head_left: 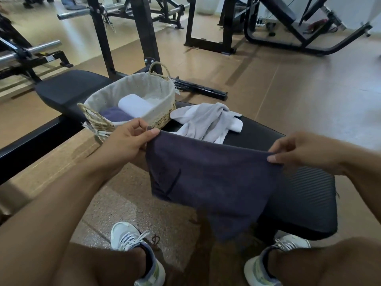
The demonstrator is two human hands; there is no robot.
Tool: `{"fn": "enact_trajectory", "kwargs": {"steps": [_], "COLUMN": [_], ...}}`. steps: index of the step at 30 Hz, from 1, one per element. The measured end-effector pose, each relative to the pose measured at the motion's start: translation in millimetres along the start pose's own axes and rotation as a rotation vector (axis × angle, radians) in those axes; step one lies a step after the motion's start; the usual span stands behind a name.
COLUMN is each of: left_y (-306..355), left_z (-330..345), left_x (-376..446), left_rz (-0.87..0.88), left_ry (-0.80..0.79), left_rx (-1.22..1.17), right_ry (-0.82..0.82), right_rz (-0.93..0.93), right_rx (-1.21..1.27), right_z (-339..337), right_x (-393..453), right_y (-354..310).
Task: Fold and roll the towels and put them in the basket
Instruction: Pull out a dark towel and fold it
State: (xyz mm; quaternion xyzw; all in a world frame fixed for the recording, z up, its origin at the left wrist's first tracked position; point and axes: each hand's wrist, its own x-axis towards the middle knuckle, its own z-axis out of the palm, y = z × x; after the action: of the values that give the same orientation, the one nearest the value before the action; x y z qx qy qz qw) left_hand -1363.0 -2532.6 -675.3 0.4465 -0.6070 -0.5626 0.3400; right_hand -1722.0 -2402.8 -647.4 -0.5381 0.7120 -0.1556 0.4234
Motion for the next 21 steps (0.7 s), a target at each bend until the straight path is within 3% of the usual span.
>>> {"fn": "enact_trajectory", "kwargs": {"steps": [5,10,13,17,19,21], "left_y": [-2.7,-1.3,3.0,11.6,12.9,13.1], "left_z": [7.4,24.4,37.2,56.1,65.3,73.4], "left_x": [8.7,9.5,4.8,-7.4,-12.4,-17.6], "left_rz": [0.016,0.008,0.006,0.007,0.027,0.044], "left_ry": [0.149,0.221,0.196,0.102,0.047,-0.014], "left_rx": [-0.023,-0.055,-0.079,-0.087,-0.079,-0.049], "right_ry": [0.141,0.208,0.099,-0.269,-0.255,-0.072], "right_rz": [0.038,-0.062,-0.157,-0.241,-0.330,-0.427], "right_rx": [0.337,0.351,0.307,0.204,0.136,0.069], "right_z": [13.3,23.2,26.5,38.4,49.3,60.7], "right_x": [9.9,9.6,1.1,-12.6,-15.2,-14.3], "right_y": [-3.1,-10.4,-24.5,-42.6,-48.9,-53.5]}}
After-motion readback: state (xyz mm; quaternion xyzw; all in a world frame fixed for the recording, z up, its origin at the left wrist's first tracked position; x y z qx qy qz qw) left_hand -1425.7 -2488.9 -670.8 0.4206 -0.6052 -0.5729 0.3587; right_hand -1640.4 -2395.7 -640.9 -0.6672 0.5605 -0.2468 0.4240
